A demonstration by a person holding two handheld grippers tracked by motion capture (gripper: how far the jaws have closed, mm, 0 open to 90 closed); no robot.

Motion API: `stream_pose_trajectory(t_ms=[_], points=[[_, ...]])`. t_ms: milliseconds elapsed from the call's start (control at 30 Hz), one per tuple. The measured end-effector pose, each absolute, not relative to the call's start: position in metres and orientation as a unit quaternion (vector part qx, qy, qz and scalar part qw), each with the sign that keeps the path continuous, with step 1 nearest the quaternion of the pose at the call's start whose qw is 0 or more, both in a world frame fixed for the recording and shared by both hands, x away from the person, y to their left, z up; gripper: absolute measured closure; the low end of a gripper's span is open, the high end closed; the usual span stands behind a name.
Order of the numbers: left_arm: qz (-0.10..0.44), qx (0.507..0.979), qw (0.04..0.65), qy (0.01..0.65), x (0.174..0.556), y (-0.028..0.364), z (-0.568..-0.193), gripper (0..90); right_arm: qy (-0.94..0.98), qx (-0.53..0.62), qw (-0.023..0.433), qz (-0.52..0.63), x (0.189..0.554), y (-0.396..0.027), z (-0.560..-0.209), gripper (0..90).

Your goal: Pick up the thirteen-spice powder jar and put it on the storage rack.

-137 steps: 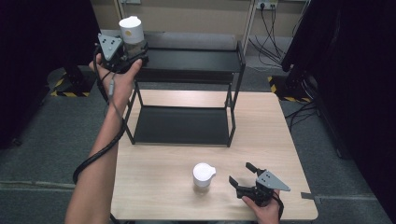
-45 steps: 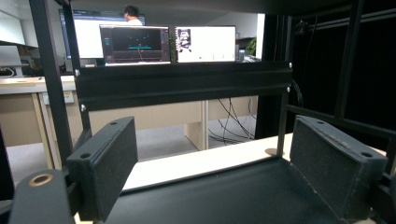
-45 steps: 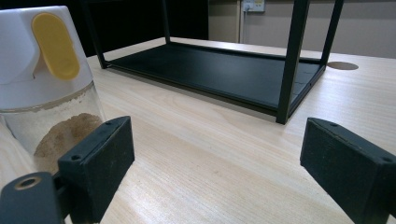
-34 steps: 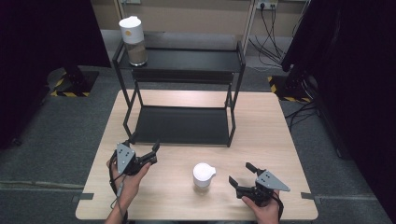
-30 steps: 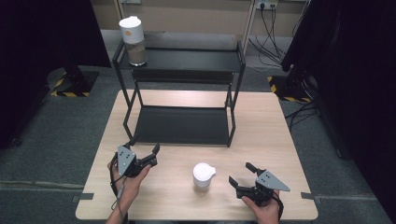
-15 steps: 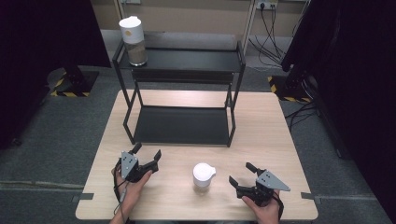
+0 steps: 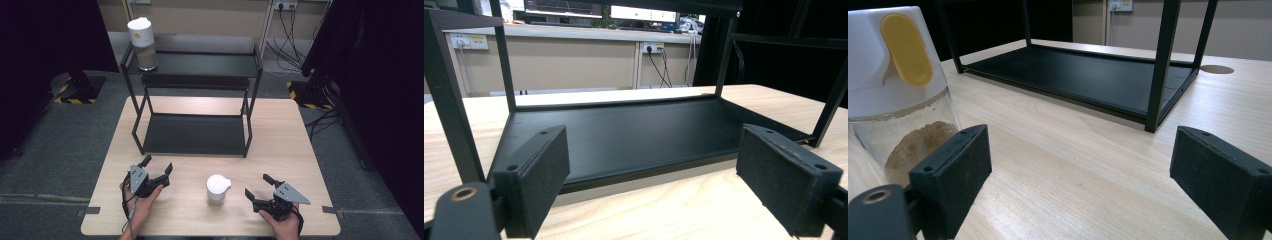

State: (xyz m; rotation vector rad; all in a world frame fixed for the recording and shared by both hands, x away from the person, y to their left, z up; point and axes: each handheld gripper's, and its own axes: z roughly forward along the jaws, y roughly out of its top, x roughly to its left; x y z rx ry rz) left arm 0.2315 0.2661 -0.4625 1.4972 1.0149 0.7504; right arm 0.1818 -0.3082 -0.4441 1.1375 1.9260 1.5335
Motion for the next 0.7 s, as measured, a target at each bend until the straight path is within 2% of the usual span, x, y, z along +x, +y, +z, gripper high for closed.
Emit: stream_pose_trajectory(t_ms=[333, 700], points=[[0.318, 0.635, 0.559, 0.428, 0.231, 0.267, -0.463, 13.1, 0.693, 0.393, 0.205, 0.569, 0.183, -0.313, -0.447, 7.7], [0.317, 0.634, 0.559, 0.430, 0.232, 0.267, -0.463, 12.7, 0.723, 0.318, 0.159, 0.592, 0.197, -0.298, -0.438, 6.9]])
